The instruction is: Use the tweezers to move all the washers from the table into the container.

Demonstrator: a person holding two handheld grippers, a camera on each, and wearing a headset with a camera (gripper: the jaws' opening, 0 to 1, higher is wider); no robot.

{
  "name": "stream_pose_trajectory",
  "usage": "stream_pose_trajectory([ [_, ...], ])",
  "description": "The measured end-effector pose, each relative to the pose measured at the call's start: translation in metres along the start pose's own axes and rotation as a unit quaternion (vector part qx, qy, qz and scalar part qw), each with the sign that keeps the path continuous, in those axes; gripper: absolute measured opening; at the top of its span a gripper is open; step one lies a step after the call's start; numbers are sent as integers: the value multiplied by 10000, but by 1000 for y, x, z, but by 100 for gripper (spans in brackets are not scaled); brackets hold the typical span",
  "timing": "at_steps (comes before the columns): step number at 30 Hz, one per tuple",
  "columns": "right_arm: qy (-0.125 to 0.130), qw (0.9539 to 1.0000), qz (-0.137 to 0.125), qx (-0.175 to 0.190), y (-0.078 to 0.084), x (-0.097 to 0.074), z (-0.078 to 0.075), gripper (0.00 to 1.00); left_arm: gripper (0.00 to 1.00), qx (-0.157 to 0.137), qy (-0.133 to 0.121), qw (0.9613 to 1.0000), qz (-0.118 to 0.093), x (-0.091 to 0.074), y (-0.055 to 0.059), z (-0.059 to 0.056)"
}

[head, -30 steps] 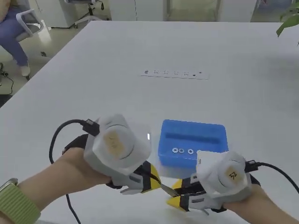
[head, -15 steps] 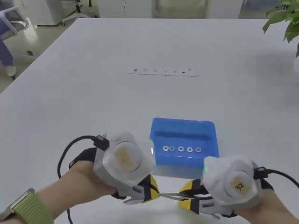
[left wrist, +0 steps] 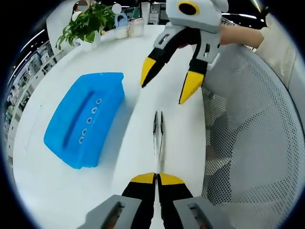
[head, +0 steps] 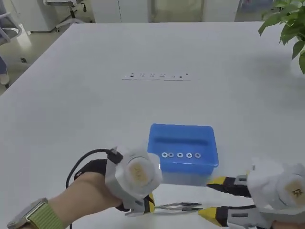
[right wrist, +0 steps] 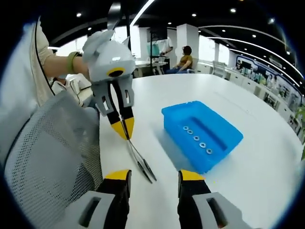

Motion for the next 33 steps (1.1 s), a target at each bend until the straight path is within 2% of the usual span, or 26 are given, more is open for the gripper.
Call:
stream_pose_trajectory([
  [3, 453, 9977, -231, 443, 3, -24, -9, 45, 0, 2, 31, 9999, 170, 4, 0, -2],
  [5, 753, 9937, -392, 727, 3, -41, -13, 48, 0, 0, 0, 9997, 259, 6, 0, -2],
  [8, 1118, 9887, -535, 838, 4, -64, -17, 51, 0, 26, -50, 9993, 363, 7, 0, -3],
  [12, 1420, 9810, -888, 983, -1, -85, -20, 52, 0, 83, -136, 9985, 522, 9, 1, -3],
  [15, 1564, 9737, -1183, 1161, -4, -96, -22, 52, 5, -15, -214, 9980, 591, 7, -2, -5],
  [16, 1588, 9722, -1229, 1200, -5, -97, -22, 52, 8, 1, -271, 9980, 567, 6, -3, -5],
  [18, 1614, 9707, -1273, 1246, -5, -98, -24, 54, 13, -69, -441, 9983, 371, 0, -7, -6],
  [21, 1638, 9700, -1293, 1250, -5, -97, -26, 56, 29, -280, -803, 9964, -22, -12, -9, -6],
  [22, 1640, 9701, -1293, 1239, -6, -95, -26, 57, 37, -454, -924, 9945, -215, -17, -8, -8],
  [23, 1640, 9700, -1301, 1238, -7, -94, -26, 58, 43, -519, -958, 9937, -266, -19, -7, -8],
  [25, 1603, 9694, -1366, 1266, -9, -90, -29, 61, 50, -926, -1139, 9876, -559, -30, -1, -10],
  [27, 1586, 9697, -1374, 1250, -10, -86, -29, 64, 54, -1141, -1301, 9811, -865, -39, 1, -10],
  [29, 1607, 9694, -1399, 1217, -13, -84, -29, 67, 59, -1508, -1550, 9687, -1223, -50, 5, -9],
  [30, 1648, 9682, -1451, 1200, -15, -84, -30, 69, 61, -1667, -1726, 9594, -1484, -58, 7, -8],
  [31, 1658, 9679, -1478, 1177, -16, -85, -31, 71, 64, -1759, -1831, 9533, -1637, -64, 8, -8],
  [32, 1667, 9677, -1494, 1159, -17, -85, -31, 72, 67, -1919, -2051, 9409, -1892, -74, 10, -6],
  [33, 1714, 9675, -1501, 1095, -18, -86, -32, 73, 68, -2022, -2158, 9327, -2064, -80, 11, -5],
])
Point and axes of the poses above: the centre of the closed fingertips' face, and the gripper's own axes: x roughly forward along the fingers, z roughly to its left, y roughly out of its underside, the point moved 4 cm from there along -x, roughly backward along the fingers, and after that the axes turned 1 degree about -x, right-handed, at the moved point
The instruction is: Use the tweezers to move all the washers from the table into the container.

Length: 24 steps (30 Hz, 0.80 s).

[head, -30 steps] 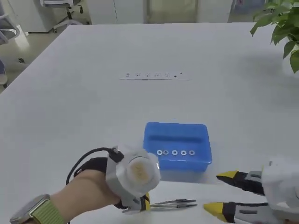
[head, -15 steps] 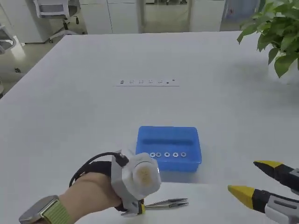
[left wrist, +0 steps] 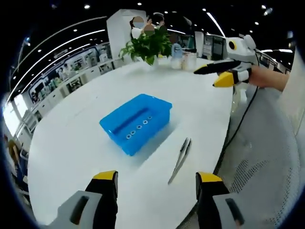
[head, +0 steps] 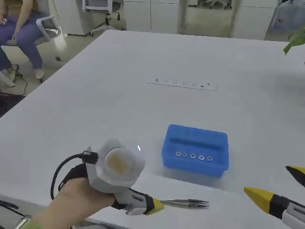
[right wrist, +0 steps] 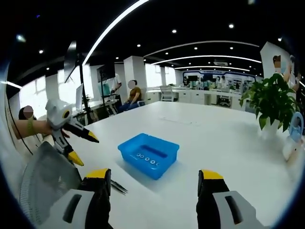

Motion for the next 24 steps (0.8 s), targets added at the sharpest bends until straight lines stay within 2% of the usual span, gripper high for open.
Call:
stream_pose_trajectory([
  [1, 16, 10000, -4, -57, -1, 0, -1, 75, 71, -129, -77, 9997, -186, -5, -2, 3],
  [2, 34, 10000, -12, -81, -1, -1, -2, 76, 73, -363, -249, 9981, -423, -13, -5, 8],
  [3, 41, 10000, -21, -88, -2, -2, -3, 76, 75, -523, -361, 9964, -566, -19, -7, 11],
  [5, 78, 9999, -92, -70, -4, -4, -6, 77, 79, -946, -517, 9885, -1064, -32, -14, 20],
  [6, 89, 9998, -147, -43, -4, -4, -7, 78, 82, -1332, -608, 9795, -1384, -40, -19, 25],
  [7, 83, 9997, -208, 29, -6, -4, -7, 78, 85, -1597, -650, 9718, -1611, -46, -23, 28],
  [8, 61, 9997, -232, 74, -6, -4, -6, 78, 88, -1941, -706, 9590, -1941, -55, -28, 33],
  [10, 71, 9996, -263, 67, -9, -3, -5, 80, 95, -2149, -840, 9432, -2391, -67, -35, 40],
  [11, 106, 9995, -301, 38, -11, -3, -5, 81, 98, -2201, -991, 9328, -2676, -76, -39, 45],
  [13, 171, 9990, -421, 36, -16, -3, -6, 84, 99, -2141, -1167, 9254, -2903, -89, -44, 49],
  [15, 200, 9981, -577, 67, -21, -2, -6, 89, 99, -1942, -1391, 9233, -3007, -98, -48, 53],
  [18, 303, 9969, -722, 20, -25, -1, -9, 99, 99, -1826, -1599, 9218, -3022, -103, -50, 55],
  [19, 370, 9970, -682, 23, -24, -2, -11, 98, 99, -1803, -1646, 9213, -3026, -104, -51, 55],
  [22, 394, 9962, -776, -65, -29, -1, -14, 99, 99, -1788, -1653, 9206, -3052, -105, -53, 55],
  [23, 402, 9958, -825, -41, -31, -1, -17, 99, 99, -1766, -1714, 9192, -3073, -105, -53, 57],
  [24, 406, 9956, -844, 2, -32, 0, -19, 99, 99, -1781, -1687, 9203, -3047, -103, -53, 57],
])
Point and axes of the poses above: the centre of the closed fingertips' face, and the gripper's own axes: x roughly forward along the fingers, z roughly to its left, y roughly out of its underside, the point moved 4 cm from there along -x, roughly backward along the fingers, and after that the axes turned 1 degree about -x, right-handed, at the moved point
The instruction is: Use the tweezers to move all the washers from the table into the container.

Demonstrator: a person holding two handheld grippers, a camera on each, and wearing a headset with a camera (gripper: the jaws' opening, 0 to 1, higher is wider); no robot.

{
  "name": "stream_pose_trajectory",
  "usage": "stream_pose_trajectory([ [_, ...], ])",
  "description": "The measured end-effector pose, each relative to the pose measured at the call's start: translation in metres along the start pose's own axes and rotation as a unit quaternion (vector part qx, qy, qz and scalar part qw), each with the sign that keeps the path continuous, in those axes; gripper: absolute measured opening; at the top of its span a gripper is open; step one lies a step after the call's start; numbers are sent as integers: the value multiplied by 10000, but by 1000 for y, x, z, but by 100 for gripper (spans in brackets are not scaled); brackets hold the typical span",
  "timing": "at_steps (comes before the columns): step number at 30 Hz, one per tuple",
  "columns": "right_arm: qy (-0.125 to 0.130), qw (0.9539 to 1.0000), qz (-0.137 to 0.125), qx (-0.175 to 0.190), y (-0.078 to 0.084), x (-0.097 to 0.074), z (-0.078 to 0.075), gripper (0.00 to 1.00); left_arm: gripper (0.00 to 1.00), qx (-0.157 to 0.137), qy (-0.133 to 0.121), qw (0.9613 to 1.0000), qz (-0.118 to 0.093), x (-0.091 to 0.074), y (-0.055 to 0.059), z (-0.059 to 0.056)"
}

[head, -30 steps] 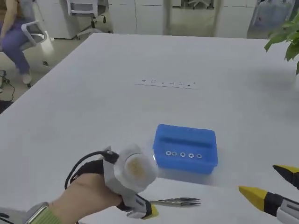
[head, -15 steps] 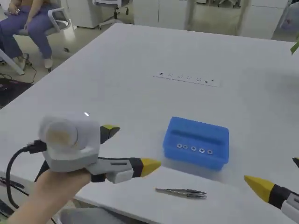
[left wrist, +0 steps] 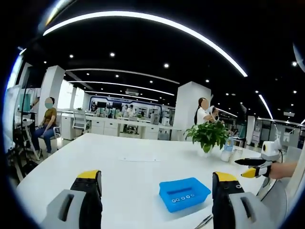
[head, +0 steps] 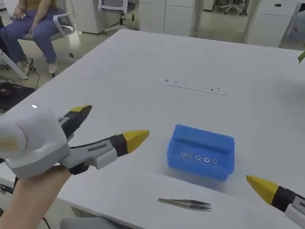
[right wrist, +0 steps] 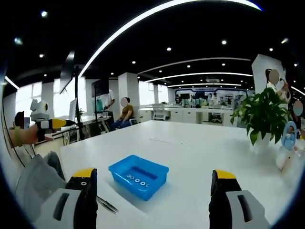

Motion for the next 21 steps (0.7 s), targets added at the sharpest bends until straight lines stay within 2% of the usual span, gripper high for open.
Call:
stream_pose_trajectory([
  [7, 169, 9997, 61, -183, 0, 3, -4, 99, 99, -110, 67, 9999, 47, 9, 4, 0],
  [12, 257, 9997, -54, 18, 3, 0, -2, 99, 99, -49, 139, 9998, 143, 15, 4, -1],
  [17, 339, 9994, 35, -50, 6, -3, -6, 99, 99, -31, 231, 9995, 226, 21, 7, -2],
  [21, 412, 9991, -7, 3, 5, -5, -9, 99, 99, -11, 293, 9992, 280, 22, 9, -4],
])
Point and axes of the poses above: the centre of the closed fingertips' face, and the gripper's own axes: x roughly forward along the fingers, z roughly to its left, y roughly out of its underside, the point moved 4 cm from there along -x, roughly backward along the fingers, and after that the axes turned 1 degree about -x, right-handed, at the moved point
